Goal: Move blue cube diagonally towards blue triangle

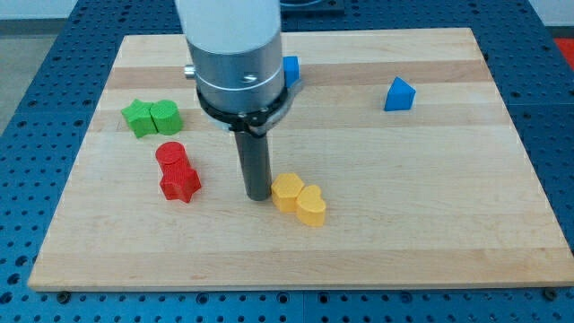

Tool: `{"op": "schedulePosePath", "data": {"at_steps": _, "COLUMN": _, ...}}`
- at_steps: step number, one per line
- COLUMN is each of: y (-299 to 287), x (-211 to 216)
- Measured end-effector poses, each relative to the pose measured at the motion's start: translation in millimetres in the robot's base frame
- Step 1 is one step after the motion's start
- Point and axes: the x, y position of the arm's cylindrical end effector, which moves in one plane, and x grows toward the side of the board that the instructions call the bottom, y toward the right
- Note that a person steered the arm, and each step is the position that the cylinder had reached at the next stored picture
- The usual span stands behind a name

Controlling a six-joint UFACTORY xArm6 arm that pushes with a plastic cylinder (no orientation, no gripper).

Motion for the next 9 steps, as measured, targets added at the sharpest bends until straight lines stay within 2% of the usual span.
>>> {"op": "schedulePosePath", "data": {"at_steps": 2, "y": 10, "x": 3}}
{"op": "schedulePosePath", "data": {"at_steps": 5, "y": -2, "x": -88}}
{"op": "schedulePosePath", "data": {"at_steps": 6, "y": -29, "x": -98}}
{"op": "schedulePosePath", "data": {"at_steps": 7, "y": -54, "x": -129}}
{"op": "schedulePosePath", "data": {"at_steps": 9, "y": -58, "x": -221}}
